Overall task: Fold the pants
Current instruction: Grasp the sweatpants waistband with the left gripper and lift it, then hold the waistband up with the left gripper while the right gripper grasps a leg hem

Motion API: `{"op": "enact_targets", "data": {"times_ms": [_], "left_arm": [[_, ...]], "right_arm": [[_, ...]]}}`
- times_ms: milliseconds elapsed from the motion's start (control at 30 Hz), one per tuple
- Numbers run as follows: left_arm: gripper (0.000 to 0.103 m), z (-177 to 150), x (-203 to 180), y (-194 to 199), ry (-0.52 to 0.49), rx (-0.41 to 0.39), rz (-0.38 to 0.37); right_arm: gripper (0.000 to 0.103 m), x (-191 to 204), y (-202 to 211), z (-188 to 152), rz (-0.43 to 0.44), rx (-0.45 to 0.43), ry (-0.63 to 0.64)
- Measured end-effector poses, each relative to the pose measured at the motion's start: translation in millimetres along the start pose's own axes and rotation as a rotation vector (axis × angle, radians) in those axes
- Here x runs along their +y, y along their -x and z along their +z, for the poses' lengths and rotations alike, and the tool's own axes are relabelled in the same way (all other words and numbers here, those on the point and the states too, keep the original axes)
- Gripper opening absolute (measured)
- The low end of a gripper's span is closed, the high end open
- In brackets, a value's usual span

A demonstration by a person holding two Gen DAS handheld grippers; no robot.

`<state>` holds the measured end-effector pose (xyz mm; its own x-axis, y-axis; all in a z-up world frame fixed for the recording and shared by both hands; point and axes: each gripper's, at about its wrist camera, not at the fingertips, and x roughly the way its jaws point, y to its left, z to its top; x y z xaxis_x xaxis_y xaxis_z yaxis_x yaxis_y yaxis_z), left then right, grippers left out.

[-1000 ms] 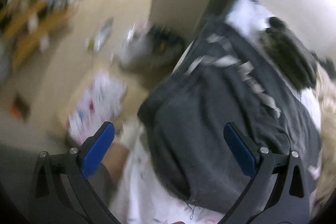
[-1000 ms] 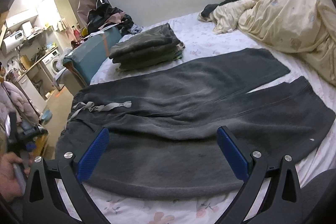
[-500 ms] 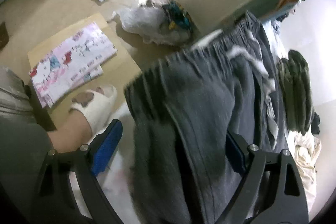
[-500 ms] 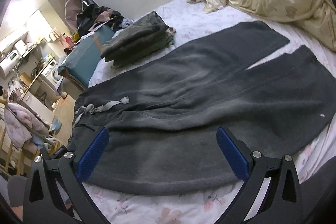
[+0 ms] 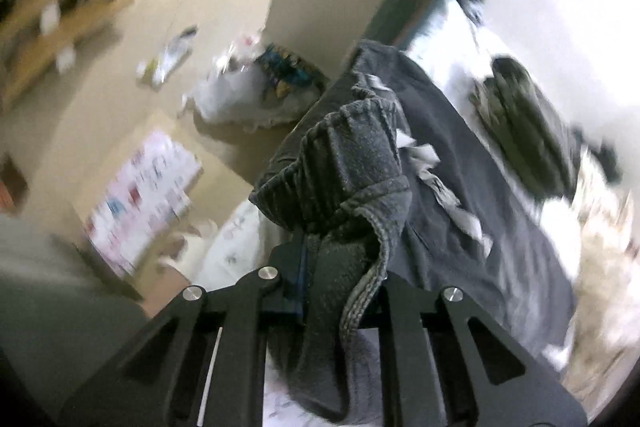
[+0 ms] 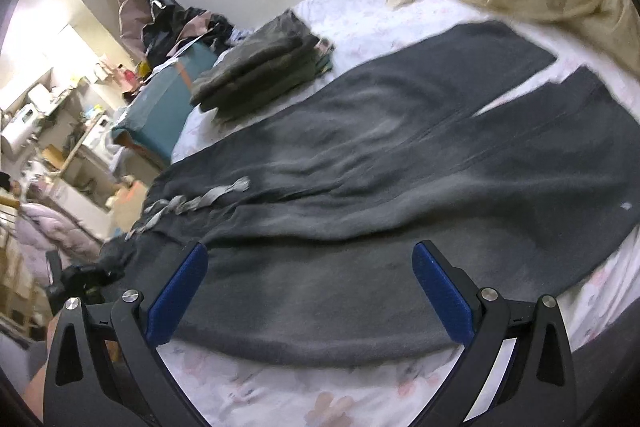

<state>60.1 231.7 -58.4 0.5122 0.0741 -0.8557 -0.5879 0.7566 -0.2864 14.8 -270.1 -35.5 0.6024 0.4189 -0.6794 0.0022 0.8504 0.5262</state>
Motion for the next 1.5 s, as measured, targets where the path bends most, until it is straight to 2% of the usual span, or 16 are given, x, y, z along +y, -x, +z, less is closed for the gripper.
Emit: {"op": "enact_targets", "data": {"times_ms": [133,267,333,500,667,733,800,867,900,967,1000,1067,1100,1167,1367,1500], "left_arm": [[0.010,11,-19,6,-0.110,0.046,0.044],[0.010,15,-22,6,-0.137,0.074,0.065],[0.010,14,-21,4,-0.133,0.062,0.096],[0.010,9,-20,-1,-0.111,0.057,0.102],[0.010,8,-22,-4,-0.115,0.060,0.106],[0.010,8,-23,-5,-0.116,0.060,0.104],[0.010,9,-24,-5,-0.118,0.061,0.108],[0.010,9,-24,-5,-0.120,0.065,0.107],[0.010,9,-24,-5,-0.121,0.067,0.108],[0.010,9,-24,-6,-0.119,0.070,0.115],[0.010,9,-23,-6,-0.118,0.071,0.118],[0.010,7,-22,-7,-0.118,0.075,0.125],[0.010,6,-21,-8,-0.120,0.077,0.130],[0.010,5,-20,-10,-0.127,0.080,0.139],[0.010,7,-17,-8,-0.119,0.082,0.131],[0.009,12,-4,-12,-0.052,0.135,0.090]], "right_arm": [[0.103,-10,-21,-26,0.174,0.194,-0.181],[0.103,-21,-51,-81,0.164,0.310,-0.393],[0.103,-37,-63,-100,0.143,0.307,-0.500],[0.103,-104,-54,-89,-0.062,0.132,-0.646],[0.102,-186,1,-42,-0.227,-0.145,-0.801],[0.102,-216,22,-22,-0.313,-0.218,-0.863],[0.099,-245,36,-7,-0.348,-0.276,-0.930],[0.081,-266,49,15,-0.432,-0.294,-0.929],[0.078,-272,55,25,-0.468,-0.298,-0.918],[0.060,-285,63,35,-0.501,-0.315,-0.933],[0.057,-292,67,39,-0.507,-0.332,-0.940],[0.036,-295,72,44,-0.563,-0.337,-0.943],[0.030,-296,73,44,-0.575,-0.339,-0.950],[0.003,-295,78,45,-0.591,-0.355,-0.948],[0.003,-245,97,75,-0.570,-0.495,-0.738],[0.003,-233,116,90,-0.528,-0.540,-0.708]]}}
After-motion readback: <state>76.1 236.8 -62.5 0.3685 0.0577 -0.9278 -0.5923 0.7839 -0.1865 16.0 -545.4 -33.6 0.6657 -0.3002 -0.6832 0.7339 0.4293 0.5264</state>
